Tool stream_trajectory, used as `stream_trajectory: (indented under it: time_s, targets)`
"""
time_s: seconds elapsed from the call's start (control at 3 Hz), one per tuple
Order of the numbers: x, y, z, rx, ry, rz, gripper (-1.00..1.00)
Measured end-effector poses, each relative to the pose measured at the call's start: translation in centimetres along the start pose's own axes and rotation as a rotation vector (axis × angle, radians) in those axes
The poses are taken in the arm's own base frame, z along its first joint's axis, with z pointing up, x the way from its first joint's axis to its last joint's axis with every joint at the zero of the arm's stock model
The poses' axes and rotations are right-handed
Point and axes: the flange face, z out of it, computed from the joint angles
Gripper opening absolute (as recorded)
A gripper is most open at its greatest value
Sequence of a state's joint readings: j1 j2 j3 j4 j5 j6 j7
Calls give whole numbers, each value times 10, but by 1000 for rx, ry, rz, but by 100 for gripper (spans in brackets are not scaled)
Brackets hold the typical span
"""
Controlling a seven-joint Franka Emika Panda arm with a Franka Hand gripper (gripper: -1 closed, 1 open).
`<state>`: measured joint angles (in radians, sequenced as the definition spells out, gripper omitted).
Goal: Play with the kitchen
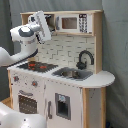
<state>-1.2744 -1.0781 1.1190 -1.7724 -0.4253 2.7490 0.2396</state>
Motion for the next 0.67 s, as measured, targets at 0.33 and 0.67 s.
stream_trajectory:
  time_s: [0.33, 0.67]
  targets:
    - [17, -3, -42, 37, 28, 13, 100]
    - [7, -9, -59, 62, -26, 5, 100]
